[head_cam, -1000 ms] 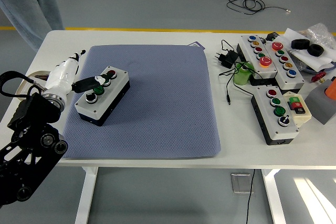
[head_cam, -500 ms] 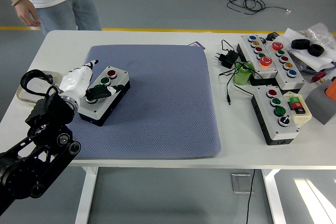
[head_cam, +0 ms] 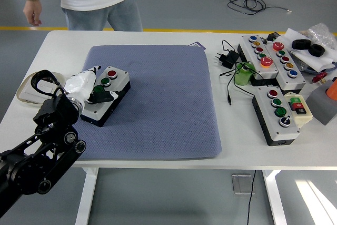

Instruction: Pick up the button,place it on the desk,press the button,press the button

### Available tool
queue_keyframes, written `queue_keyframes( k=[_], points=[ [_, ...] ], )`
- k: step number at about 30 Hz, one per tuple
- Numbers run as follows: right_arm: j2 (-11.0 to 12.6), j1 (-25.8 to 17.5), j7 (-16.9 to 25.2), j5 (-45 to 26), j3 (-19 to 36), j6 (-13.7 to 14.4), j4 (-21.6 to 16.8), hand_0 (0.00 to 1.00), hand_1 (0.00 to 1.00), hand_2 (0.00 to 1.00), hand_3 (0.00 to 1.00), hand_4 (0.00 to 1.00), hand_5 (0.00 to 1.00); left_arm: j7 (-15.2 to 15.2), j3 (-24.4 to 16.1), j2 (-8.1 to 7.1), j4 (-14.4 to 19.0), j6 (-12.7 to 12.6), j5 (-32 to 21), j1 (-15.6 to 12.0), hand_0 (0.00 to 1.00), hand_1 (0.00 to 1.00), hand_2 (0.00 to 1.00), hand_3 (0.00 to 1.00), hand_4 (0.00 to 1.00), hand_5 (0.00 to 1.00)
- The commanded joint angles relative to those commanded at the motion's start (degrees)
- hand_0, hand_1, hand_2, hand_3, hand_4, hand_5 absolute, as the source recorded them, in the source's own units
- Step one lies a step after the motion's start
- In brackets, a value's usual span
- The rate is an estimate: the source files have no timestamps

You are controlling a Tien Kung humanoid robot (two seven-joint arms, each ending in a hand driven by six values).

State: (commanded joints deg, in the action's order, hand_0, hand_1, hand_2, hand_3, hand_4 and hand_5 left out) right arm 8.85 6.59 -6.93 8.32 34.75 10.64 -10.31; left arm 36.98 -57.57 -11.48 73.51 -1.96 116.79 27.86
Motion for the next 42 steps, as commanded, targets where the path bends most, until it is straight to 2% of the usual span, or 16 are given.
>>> queue_keyframes(
  k=[11,12,17,18,23,24,29,30,35,36,41,42],
  points=[
    [0.14,0.11,0.11,0.53,0.14,0.19,0.0,0.787,0.797,0.817,0.751,0.412,0.479,0.0,1.22,0.85,-3.47,1.57,2.66,1.81,0.934,0.998,0.998,0.998,0.998,0.618],
    [0.14,0.11,0.11,0.54,0.15,0.2,0.0,0.787,0.797,0.817,0.751,0.412,0.479,0.0,1.23,0.86,-3.5,1.59,2.74,1.83,0.87,0.986,0.998,0.998,0.998,0.468],
    [0.23,0.07,0.29,0.54,0.18,0.32,0.0,0.787,0.797,0.817,0.751,0.412,0.479,0.0,1.99,0.79,-3.79,1.77,4.71,2.38,0.87,0.986,0.998,0.998,0.998,0.468],
    [0.22,0.07,0.31,0.47,0.13,0.34,0.0,0.787,0.797,0.817,0.751,0.412,0.479,0.0,2.0,0.82,-3.92,2.08,4.94,2.43,0.788,0.952,0.998,0.998,0.996,0.359],
    [0.22,0.05,0.4,0.41,0.1,0.48,0.0,0.787,0.797,0.817,0.751,0.412,0.479,0.0,2.3,1.03,-4.94,3.5,5.69,2.79,0.788,0.952,0.998,0.998,0.996,0.359],
    [0.23,0.04,0.41,0.41,0.06,0.5,0.0,0.787,0.797,0.817,0.751,0.412,0.479,0.0,2.39,1.08,-5.13,3.63,6.0,2.86,0.7,0.873,0.987,0.998,0.984,0.314],
    [0.25,-0.05,0.37,0.66,0.17,0.61,0.0,0.787,0.797,0.817,0.751,0.412,0.479,0.0,2.5,1.21,-5.98,4.63,6.87,3.14,0.7,0.873,0.987,0.998,0.984,0.314],
    [0.25,-0.06,0.38,0.64,0.14,0.63,0.0,0.787,0.797,0.817,0.751,0.412,0.479,0.0,2.53,1.2,-6.14,4.75,6.94,3.19,0.645,0.806,0.923,0.998,0.976,0.301],
    [0.24,-0.06,0.39,0.56,0.0,0.71,0.0,0.787,0.797,0.817,0.751,0.412,0.479,0.0,2.95,1.19,-6.46,5.09,7.9,3.43,0.645,0.806,0.923,0.998,0.976,0.301],
    [0.24,-0.06,0.41,0.5,-0.07,0.72,0.0,0.787,0.797,0.817,0.751,0.412,0.479,0.0,3.03,1.19,-6.46,5.11,8.12,3.47,0.555,0.651,0.752,0.998,0.967,0.282],
    [0.27,-0.06,0.45,0.52,-0.19,0.78,0.0,0.787,0.797,0.817,0.751,0.412,0.479,0.0,3.59,1.07,-6.48,5.5,9.43,3.75,0.555,0.651,0.752,0.998,0.967,0.282],
    [0.27,-0.06,0.46,0.51,-0.2,0.78,0.0,0.787,0.797,0.817,0.751,0.412,0.479,0.0,3.62,1.06,-6.49,5.54,9.48,3.76,0.469,0.549,0.622,0.928,0.934,0.235]
  ],
)
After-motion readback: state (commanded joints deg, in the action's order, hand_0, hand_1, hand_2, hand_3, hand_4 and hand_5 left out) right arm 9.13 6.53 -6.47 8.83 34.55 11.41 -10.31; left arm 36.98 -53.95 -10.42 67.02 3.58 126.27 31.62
